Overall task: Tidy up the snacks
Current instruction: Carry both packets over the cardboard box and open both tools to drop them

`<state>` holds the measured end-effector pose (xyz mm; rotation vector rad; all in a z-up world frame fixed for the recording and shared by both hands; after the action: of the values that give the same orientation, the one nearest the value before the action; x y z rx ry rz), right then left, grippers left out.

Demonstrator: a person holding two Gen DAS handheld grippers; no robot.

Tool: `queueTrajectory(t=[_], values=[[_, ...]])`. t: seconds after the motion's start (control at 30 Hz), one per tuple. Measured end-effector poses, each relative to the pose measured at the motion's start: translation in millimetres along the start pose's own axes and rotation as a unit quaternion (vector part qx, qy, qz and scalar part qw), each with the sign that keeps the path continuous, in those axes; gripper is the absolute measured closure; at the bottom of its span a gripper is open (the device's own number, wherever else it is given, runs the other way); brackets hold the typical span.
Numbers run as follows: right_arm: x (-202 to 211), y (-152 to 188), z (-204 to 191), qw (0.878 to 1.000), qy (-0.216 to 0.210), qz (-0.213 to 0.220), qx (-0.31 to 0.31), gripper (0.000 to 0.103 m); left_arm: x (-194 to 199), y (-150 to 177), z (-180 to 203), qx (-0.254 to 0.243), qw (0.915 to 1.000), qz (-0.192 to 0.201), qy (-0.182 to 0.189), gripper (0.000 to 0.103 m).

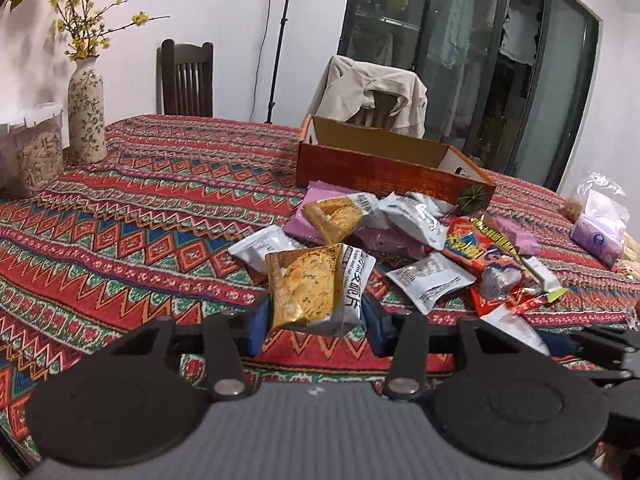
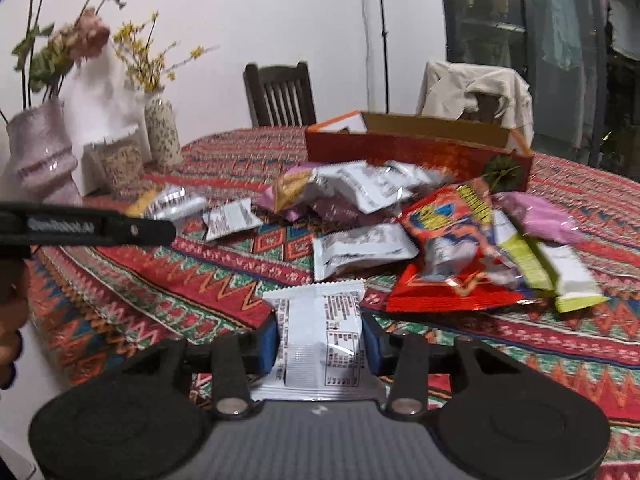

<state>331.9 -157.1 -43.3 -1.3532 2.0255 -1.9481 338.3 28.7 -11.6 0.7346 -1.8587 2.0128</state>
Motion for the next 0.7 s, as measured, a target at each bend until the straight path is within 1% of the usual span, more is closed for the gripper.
queueTrajectory(t=[0.1, 0.2, 0.33, 0.4, 0.47, 0.57, 0.7], values=[[18, -9, 0, 1.000, 0.009, 0.018, 0.003, 0.062, 1, -9, 4, -0.004, 0.9999, 0.013, 0.008, 0.055], [34, -23, 1, 0.999, 0.007, 0.042, 0.004, 0.062, -3, -24, 10, -0.013, 0.9994, 0.025, 0.017, 0.054], [52, -52, 11, 0.997, 0.006, 0.078, 0.009, 0.062, -20, -55, 18, -0.021, 0.9985, 0.026, 0.043, 0.054], [57, -71, 22, 0.995, 0.004, 0.095, 0.010, 0.062, -34, -73, 21, -0.028, 0.9981, 0.025, 0.050, 0.054], [57, -91, 37, 0.995, 0.008, 0.103, 0.013, 0.062, -52, -97, 25, -0.035, 0.9975, 0.026, 0.055, 0.054], [49, -125, 67, 0.993, 0.026, 0.113, 0.022, 0.062, -89, -138, 36, -0.046, 0.9964, 0.027, 0.066, 0.053], [27, -178, 125, 0.992, 0.032, 0.125, -0.004, 0.062, -152, -185, 55, -0.045, 0.9955, 0.002, 0.084, 0.053]])
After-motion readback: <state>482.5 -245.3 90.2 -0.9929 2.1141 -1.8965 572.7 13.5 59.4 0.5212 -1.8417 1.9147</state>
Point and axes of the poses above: each gripper's, at about its wrist camera, not at the fingertips, and x roughly against the way its jaws point, z to its right, y to its underside, the point moved 9 cm from there along -x, roughly the way its jaws point, and after that the axes turned 13 degrees about -y, right-handed, at the moved point
